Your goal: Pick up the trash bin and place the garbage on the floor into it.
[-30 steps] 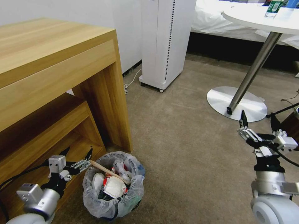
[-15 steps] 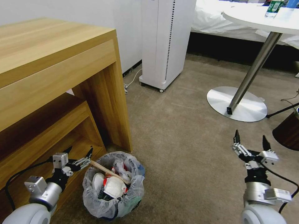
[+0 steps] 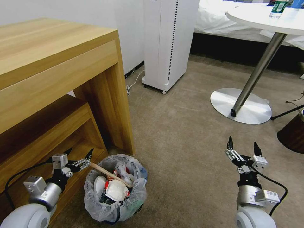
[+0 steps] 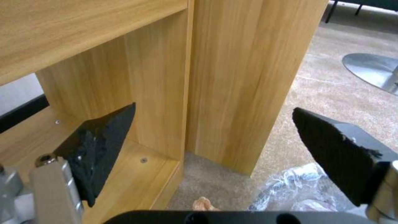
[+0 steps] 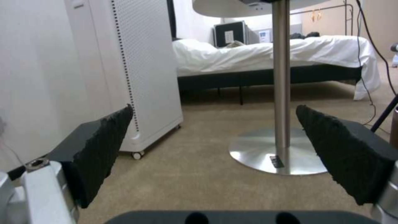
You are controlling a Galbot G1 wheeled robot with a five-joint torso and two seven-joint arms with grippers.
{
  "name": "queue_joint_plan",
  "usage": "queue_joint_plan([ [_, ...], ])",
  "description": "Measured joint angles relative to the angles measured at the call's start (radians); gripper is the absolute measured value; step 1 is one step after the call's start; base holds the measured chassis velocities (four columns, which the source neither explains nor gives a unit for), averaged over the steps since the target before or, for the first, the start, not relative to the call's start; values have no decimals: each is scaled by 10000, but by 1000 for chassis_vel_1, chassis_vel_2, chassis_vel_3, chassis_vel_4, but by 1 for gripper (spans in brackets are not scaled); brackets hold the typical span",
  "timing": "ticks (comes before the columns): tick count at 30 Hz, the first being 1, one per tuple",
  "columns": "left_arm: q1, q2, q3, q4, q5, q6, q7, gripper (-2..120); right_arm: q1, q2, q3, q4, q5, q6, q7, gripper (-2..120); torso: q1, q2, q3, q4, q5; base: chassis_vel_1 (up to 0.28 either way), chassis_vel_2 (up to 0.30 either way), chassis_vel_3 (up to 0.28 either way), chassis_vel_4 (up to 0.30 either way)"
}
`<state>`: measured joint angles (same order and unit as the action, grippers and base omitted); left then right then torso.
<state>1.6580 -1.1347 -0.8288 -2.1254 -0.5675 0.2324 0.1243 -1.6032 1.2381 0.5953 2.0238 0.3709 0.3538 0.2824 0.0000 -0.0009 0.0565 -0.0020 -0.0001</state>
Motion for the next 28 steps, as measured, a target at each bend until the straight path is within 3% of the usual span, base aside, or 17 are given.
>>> queue_joint_plan([
  [28, -30, -48, -2, 28, 72, 102, -44, 100, -98, -127, -34, 23, -134, -122, -10, 100, 0, 0, 0, 0, 1, 0, 0, 0, 0],
])
